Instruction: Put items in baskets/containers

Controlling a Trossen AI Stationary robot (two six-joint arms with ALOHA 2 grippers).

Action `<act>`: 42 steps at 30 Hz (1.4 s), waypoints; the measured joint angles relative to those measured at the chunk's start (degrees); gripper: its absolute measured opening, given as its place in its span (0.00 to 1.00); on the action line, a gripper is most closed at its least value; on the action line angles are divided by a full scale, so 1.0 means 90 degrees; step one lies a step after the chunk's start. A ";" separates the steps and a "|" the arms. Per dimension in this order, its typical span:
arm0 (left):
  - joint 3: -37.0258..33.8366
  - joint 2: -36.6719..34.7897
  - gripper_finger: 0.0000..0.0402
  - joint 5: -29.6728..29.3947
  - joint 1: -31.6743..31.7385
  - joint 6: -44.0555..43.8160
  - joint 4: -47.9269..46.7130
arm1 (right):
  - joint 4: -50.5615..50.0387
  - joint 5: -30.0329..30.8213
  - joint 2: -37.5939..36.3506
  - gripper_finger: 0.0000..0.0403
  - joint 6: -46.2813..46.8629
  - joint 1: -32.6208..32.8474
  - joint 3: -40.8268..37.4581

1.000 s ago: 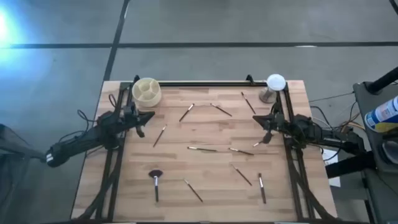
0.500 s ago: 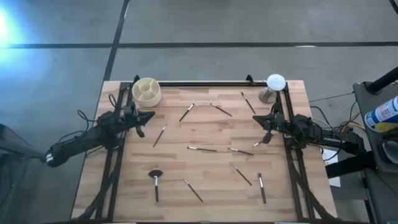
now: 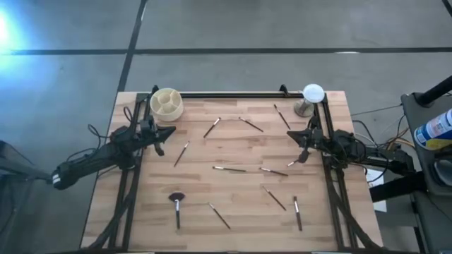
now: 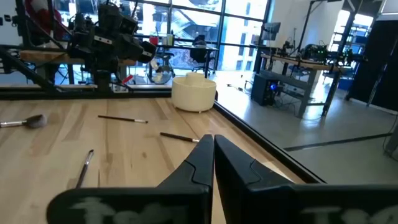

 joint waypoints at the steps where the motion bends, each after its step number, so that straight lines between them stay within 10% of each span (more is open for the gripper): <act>1: 0.0000 -0.0001 0.00 -0.0001 0.0000 0.0002 0.0001 | -0.0002 -0.0002 0.0000 0.02 -0.0011 0.0000 0.0000; 42: 0.0000 -0.0002 0.00 -0.0001 -0.0001 0.0001 0.0000 | 0.1444 -0.0005 -0.0002 0.02 0.0764 0.0000 -0.0002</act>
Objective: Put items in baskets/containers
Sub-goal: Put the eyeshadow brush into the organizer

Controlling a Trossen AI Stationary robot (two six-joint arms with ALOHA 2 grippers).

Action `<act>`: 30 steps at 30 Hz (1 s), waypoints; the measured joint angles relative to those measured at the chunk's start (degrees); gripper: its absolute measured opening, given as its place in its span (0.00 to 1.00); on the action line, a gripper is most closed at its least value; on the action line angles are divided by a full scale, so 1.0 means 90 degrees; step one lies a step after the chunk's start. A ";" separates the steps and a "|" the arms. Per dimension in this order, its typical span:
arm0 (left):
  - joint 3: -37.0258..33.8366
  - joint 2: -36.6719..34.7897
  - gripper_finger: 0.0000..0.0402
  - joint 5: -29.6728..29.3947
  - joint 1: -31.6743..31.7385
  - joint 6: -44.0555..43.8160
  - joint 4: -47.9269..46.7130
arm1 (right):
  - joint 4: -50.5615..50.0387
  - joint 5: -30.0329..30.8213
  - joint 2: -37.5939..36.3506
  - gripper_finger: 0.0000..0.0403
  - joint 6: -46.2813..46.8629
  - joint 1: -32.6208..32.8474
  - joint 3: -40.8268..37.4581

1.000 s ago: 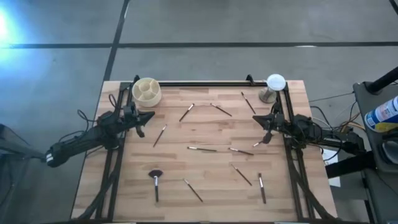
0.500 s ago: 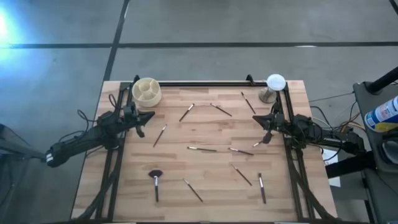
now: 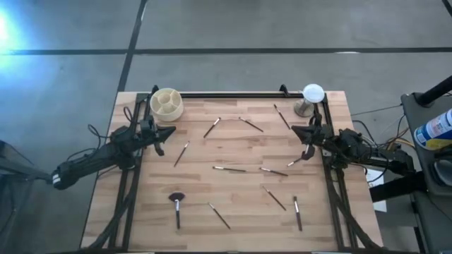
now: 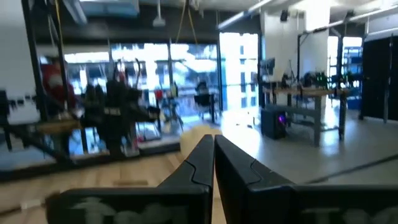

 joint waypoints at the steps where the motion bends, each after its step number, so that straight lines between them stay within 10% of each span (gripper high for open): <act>1: 0.0000 0.0000 0.00 -0.0001 0.0001 0.0001 0.0001 | 0.0046 0.0000 0.0000 0.02 0.0007 0.0000 0.0000; 11: 0.0000 0.0000 0.00 -0.0001 0.0002 0.0000 0.0002 | -0.0387 0.0039 0.0521 0.02 0.0254 0.0000 0.0241; 30: 0.0000 0.0002 0.00 0.0000 0.0000 0.0002 0.0000 | -0.5343 -0.0284 0.4480 0.03 0.0816 0.0016 0.3601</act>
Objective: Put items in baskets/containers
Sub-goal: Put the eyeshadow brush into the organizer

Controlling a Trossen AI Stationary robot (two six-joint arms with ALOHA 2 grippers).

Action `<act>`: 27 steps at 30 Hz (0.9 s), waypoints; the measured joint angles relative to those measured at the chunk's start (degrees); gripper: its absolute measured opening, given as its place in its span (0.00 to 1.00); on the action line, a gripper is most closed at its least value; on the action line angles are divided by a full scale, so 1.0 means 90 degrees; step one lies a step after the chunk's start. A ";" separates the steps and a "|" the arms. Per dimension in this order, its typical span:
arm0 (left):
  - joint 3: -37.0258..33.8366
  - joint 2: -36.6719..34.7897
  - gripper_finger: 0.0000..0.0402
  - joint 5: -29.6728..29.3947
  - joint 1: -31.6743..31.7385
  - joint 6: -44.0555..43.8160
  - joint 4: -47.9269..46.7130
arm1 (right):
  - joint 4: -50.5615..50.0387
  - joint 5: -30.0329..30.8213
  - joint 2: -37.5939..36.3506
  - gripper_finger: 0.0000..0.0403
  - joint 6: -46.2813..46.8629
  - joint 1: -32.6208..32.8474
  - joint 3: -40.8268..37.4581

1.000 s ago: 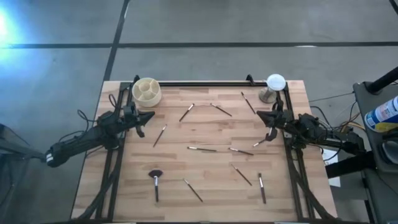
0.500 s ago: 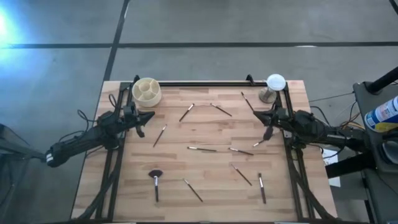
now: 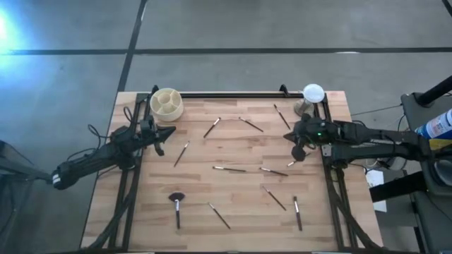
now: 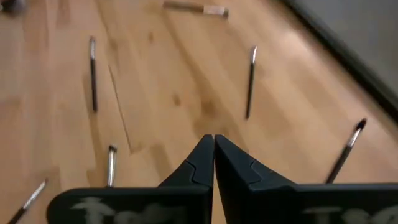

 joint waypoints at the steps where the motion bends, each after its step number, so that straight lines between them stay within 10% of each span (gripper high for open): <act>1: 0.0000 0.0000 0.00 0.0000 0.0002 -0.0002 0.0002 | -0.0088 -0.0107 0.0205 0.03 0.0014 -0.0004 0.0089; 14: 0.0000 0.0000 0.00 0.0000 0.0000 -0.0002 0.0000 | -0.0607 -0.0729 0.2480 0.20 -0.0222 -0.0174 0.0492; 27: 0.0000 0.0000 0.00 0.0000 0.0002 0.0000 0.0002 | -0.2392 -0.0248 0.2873 0.02 -0.0423 0.0199 0.1617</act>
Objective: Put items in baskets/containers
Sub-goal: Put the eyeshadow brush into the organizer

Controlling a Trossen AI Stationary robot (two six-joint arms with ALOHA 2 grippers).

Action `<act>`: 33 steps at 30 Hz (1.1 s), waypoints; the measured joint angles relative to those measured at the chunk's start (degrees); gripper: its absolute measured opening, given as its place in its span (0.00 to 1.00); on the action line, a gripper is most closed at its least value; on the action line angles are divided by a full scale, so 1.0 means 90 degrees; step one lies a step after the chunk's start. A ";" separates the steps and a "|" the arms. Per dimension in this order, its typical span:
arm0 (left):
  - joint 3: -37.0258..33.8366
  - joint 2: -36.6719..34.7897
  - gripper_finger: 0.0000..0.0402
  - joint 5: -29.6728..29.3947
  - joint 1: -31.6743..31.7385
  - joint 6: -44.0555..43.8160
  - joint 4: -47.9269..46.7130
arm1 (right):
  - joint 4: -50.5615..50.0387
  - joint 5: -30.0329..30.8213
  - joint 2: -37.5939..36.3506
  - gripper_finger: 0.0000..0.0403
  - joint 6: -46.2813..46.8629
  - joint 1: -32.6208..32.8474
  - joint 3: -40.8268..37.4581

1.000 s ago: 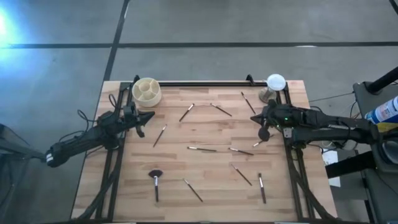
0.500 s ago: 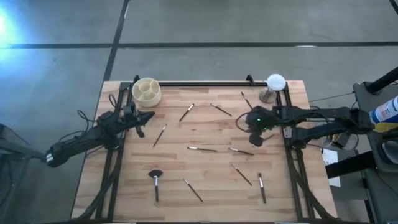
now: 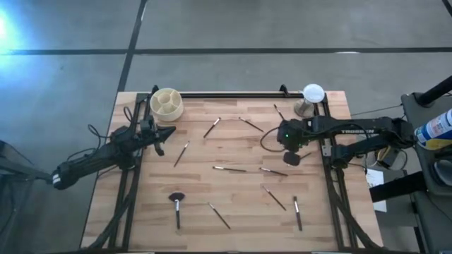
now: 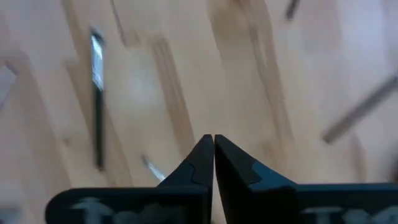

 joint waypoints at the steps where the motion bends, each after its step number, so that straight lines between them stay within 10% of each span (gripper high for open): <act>1: 0.0000 0.0000 0.00 0.0002 0.0000 0.0000 0.0000 | -0.0189 0.0121 -0.0007 0.02 0.0036 0.0121 0.0001; 12: 0.0000 -0.0001 0.00 0.0002 0.0000 -0.0002 0.0002 | 0.0026 0.0196 -0.0001 0.02 0.0247 0.1304 -0.0364; 33: 0.0000 0.0013 0.00 0.0002 -0.0001 -0.0001 0.0001 | 0.0159 -0.0456 0.1522 0.20 0.0379 0.1356 -0.0385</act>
